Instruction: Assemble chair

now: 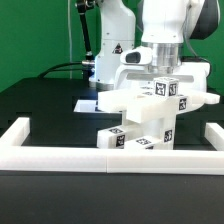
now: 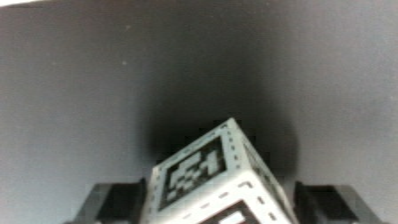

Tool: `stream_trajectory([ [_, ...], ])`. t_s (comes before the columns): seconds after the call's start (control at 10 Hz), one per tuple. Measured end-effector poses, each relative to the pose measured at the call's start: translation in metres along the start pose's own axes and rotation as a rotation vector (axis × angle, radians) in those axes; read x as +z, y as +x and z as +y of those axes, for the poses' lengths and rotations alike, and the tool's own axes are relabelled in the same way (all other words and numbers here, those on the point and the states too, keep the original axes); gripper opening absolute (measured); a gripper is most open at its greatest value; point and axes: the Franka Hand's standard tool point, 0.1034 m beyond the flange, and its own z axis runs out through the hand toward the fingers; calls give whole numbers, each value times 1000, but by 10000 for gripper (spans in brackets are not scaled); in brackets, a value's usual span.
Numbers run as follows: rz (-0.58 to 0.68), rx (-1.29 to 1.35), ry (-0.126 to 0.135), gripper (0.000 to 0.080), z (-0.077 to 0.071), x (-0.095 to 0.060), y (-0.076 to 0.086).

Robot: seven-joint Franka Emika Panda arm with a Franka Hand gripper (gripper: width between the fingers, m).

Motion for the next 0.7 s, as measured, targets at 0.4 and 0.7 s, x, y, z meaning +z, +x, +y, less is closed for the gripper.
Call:
stream_trajectory([
  [0.4,0,0,0,396,0,0,0],
  [0.7,-7,-10,18,396,5,-20,3],
])
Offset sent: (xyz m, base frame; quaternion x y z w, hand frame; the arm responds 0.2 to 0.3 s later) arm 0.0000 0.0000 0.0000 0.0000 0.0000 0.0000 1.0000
